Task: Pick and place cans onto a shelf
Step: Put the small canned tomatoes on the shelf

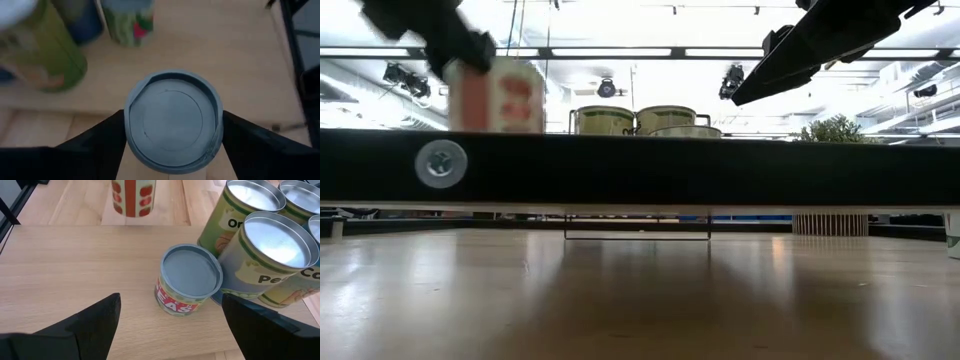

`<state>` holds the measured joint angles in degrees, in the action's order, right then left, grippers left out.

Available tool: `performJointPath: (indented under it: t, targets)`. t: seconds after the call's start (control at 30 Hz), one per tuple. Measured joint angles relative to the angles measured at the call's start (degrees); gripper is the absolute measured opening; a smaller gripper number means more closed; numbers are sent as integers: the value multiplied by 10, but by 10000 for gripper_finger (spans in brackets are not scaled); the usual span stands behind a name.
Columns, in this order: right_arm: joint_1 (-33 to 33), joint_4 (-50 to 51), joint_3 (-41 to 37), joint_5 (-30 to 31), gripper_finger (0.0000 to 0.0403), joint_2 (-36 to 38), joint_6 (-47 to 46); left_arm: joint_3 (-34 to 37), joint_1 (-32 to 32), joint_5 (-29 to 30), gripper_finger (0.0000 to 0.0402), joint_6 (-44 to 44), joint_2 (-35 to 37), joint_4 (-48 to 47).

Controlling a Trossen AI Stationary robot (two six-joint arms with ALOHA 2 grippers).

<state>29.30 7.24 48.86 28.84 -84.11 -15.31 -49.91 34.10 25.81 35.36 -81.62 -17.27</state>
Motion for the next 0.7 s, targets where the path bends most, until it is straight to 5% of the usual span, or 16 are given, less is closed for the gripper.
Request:
performJointPath:
  t: [0.23, 0.47, 0.7]
  targets:
    - [0, -4, 0, 0, 356, 0, -2, -25, -40, 34, 295, -63, -29, 49]
    - [0, -17, 0, 0, 356, 0, -1, -25, -92, -12, 296, -64, -91, 93]
    - [0, -17, 0, 0, 356, -1, 3, -25, -96, -13, 347, -89, -95, 109]
